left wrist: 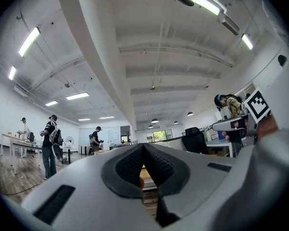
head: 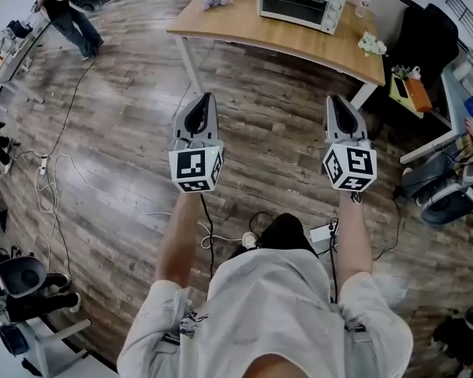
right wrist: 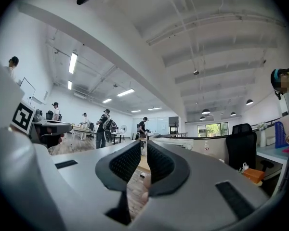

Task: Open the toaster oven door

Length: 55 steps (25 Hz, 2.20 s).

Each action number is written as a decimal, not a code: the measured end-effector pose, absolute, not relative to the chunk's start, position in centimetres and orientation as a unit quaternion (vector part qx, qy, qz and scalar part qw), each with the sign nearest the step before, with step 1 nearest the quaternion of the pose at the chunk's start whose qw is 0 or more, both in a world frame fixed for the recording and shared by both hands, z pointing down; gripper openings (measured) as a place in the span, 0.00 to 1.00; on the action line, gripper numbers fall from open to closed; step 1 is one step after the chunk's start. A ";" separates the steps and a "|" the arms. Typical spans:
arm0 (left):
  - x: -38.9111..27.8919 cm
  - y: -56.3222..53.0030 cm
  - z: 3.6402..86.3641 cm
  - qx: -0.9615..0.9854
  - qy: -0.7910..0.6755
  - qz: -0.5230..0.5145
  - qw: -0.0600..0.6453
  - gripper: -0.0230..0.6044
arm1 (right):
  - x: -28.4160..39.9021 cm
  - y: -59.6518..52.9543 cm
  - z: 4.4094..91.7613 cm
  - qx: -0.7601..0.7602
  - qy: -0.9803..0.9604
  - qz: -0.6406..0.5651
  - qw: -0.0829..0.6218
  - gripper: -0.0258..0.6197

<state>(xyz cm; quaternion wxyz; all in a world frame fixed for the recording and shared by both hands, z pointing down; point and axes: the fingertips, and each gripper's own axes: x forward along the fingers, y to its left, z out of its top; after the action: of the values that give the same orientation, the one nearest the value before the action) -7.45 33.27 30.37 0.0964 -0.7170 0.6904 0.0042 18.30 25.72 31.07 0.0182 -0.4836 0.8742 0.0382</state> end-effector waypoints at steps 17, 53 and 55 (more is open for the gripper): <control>-6.5 20.5 32.4 -0.727 0.682 -0.019 0.076 0.06 | 18.1 13.3 33.7 -0.478 0.878 0.002 0.016 0.36; -1.3 -5.0 33.3 -0.741 0.669 -0.035 0.054 0.06 | 22.1 -10.2 36.7 -0.465 0.884 -0.054 0.024 0.60; -2.0 -5.9 33.7 -0.746 0.664 -0.026 0.050 0.06 | 21.3 -10.5 37.0 -0.467 0.883 -0.050 0.015 0.60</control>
<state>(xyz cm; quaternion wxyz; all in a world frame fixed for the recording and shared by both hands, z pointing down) -1.97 -5.94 33.70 0.0496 -0.7455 0.6641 -0.0263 21.32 -10.54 36.97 0.0153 -0.4672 0.8826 -0.0498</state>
